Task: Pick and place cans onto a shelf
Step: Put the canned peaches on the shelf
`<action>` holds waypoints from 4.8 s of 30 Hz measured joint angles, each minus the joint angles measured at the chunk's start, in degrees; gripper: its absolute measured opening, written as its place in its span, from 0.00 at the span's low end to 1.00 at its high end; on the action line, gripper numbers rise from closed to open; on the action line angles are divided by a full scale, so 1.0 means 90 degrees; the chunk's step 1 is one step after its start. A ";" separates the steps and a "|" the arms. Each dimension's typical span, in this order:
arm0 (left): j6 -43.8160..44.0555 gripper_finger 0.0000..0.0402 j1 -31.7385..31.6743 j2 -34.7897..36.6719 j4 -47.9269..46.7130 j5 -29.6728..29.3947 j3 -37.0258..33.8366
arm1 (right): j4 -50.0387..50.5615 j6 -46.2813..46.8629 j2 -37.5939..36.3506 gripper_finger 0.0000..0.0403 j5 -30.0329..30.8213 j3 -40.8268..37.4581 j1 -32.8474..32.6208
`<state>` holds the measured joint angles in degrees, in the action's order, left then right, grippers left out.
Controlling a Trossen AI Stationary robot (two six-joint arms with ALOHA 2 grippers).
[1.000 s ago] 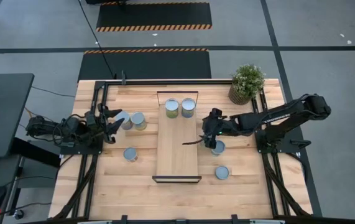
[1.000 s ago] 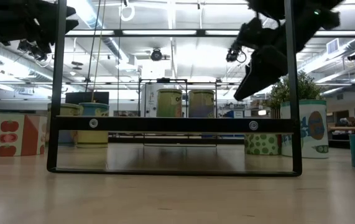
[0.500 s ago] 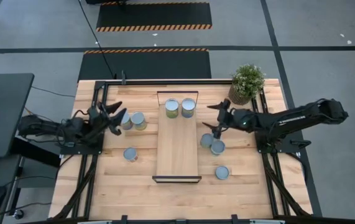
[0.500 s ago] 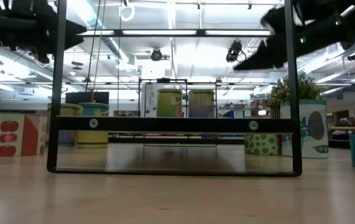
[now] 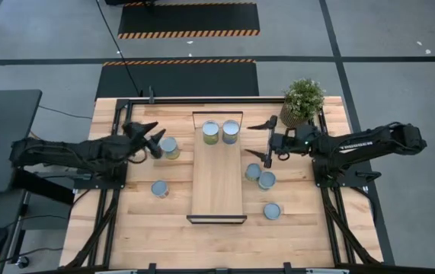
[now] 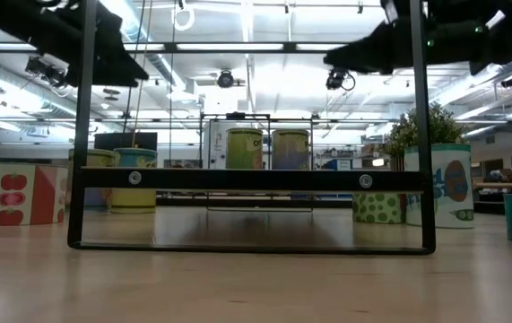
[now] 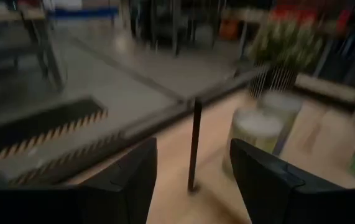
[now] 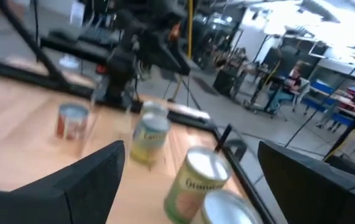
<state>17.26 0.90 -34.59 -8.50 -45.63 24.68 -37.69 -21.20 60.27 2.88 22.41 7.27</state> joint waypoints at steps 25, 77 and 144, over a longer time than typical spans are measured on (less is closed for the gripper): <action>-0.0356 0.86 -0.1518 -0.3188 -0.3793 0.3328 0.2058 | 0.0132 0.0046 0.0046 0.93 0.0311 -0.0007 0.0002; -0.1822 0.86 -0.1553 -0.4534 -0.4310 0.3206 0.2449 | 0.0213 0.0516 0.0066 0.93 0.0022 -0.0007 -0.0092; -0.3566 0.86 -0.5856 -0.6197 -0.5546 0.3957 0.2859 | 0.0152 0.0570 0.0066 0.93 -0.0148 -0.0004 -0.0102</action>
<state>-14.83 -51.81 -90.36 -58.41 -10.01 50.41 -36.32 -16.07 60.86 1.54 22.37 6.35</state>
